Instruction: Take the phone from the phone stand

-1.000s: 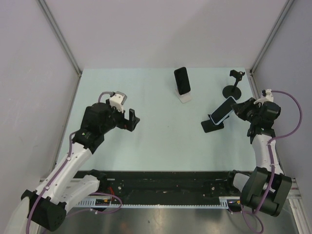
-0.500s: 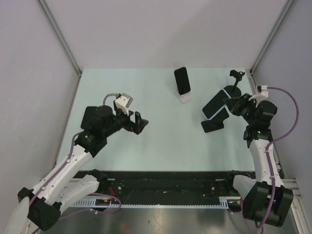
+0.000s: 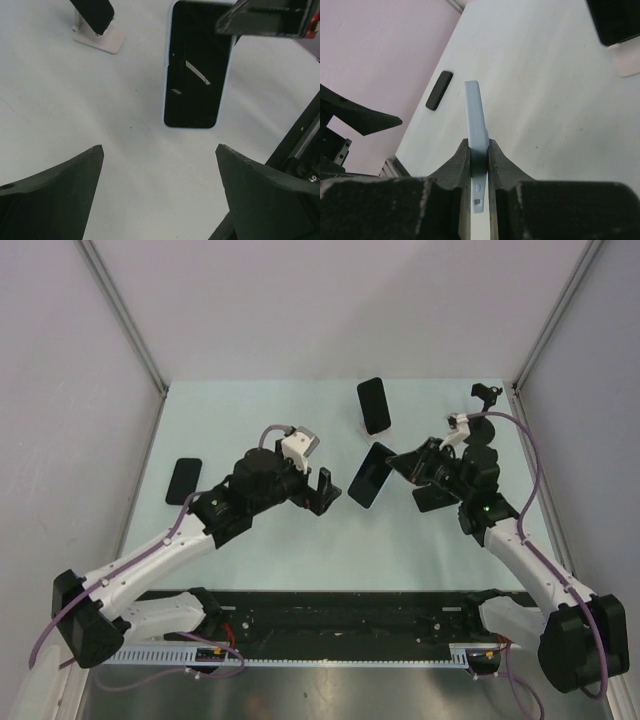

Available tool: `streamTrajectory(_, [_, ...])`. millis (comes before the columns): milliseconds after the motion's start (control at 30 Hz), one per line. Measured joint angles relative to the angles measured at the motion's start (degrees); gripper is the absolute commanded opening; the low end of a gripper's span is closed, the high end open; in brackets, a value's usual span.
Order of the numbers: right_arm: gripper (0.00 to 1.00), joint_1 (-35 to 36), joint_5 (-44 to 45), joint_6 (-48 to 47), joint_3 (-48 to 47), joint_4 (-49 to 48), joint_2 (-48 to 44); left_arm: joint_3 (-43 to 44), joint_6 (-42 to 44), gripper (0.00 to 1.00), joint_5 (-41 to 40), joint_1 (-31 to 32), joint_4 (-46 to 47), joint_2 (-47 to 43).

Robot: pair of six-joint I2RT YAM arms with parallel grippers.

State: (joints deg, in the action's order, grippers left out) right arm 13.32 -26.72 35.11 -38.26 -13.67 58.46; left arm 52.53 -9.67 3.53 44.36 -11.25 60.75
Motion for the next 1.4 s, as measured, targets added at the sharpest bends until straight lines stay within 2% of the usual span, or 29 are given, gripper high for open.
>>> streamTrajectory(233, [0.00,9.7,5.0,1.6,0.0,-0.1,4.5,4.0,-0.9,1.00,-4.0,4.3,0.4,7.1])
streamTrajectory(567, [0.00,15.2,7.7,4.3,0.0,-1.3,8.0,5.4,-3.1,1.00,-7.8,6.5,0.5,14.3])
streamTrajectory(1100, [0.00,17.2,8.3,5.4,0.0,-2.0,8.5,5.5,-6.0,0.99,-7.7,6.5,0.5,18.1])
streamTrajectory(1400, [0.00,17.4,8.2,5.4,0.0,-2.1,8.6,5.6,-6.5,0.86,-6.7,6.5,0.5,18.9])
